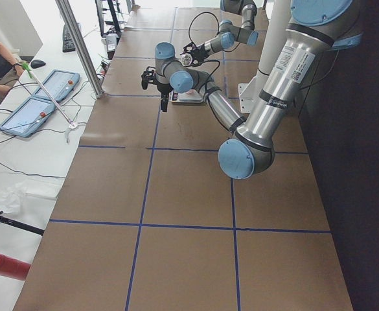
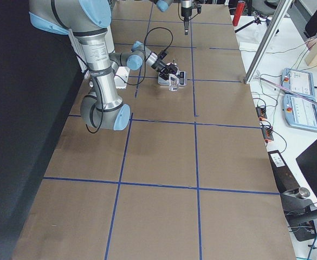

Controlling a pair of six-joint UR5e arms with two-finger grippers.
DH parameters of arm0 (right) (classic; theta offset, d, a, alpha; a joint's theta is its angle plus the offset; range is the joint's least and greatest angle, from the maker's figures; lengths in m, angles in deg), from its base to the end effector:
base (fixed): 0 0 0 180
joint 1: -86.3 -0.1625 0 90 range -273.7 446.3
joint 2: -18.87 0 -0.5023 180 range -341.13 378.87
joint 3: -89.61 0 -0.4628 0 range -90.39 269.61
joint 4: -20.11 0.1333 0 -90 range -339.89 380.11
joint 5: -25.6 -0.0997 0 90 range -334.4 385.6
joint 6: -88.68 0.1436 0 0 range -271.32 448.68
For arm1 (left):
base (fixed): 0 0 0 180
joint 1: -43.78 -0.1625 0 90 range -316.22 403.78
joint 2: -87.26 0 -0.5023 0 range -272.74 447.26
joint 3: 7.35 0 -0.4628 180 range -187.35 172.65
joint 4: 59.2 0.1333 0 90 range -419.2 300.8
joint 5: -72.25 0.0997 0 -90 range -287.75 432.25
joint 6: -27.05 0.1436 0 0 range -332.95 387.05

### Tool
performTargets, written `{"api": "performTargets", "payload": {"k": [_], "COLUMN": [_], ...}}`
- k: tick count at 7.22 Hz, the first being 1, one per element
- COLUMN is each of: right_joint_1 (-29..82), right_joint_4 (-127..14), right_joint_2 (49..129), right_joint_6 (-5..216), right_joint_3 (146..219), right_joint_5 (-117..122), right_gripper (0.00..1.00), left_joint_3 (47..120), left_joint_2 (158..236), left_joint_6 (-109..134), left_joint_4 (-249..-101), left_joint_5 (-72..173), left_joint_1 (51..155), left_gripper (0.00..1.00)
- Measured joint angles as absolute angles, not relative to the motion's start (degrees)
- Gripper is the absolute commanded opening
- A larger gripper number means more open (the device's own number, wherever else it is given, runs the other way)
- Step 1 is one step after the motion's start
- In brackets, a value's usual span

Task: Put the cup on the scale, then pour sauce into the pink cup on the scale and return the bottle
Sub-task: 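Tilt the bottle spout over the cup with the right gripper to pour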

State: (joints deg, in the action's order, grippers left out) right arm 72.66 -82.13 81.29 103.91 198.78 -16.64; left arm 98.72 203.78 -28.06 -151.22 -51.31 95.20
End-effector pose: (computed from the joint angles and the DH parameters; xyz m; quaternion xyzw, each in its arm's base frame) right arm -0.6106 -0.3947 0.2937 0.4662 0.0751 -0.3407 0.8130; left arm 0.4069 -0.5965 0.3139 0.0537 0.4478 -0.0189 0.8923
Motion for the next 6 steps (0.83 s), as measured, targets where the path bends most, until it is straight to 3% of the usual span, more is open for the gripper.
{"api": "performTargets", "payload": {"k": [6], "right_joint_1": [73.6], "right_joint_4": [-89.1], "right_joint_2": [79.9], "right_joint_6": [91.3], "right_joint_3": [198.7], "right_joint_5": [-13.1], "right_gripper": [0.0], "left_joint_3": [98.4], "left_joint_2": [203.8], "left_joint_6": [-28.5], "left_joint_4": [-151.3], "left_joint_5": [-51.4], "left_joint_1": [95.1], "left_gripper": [0.95]}}
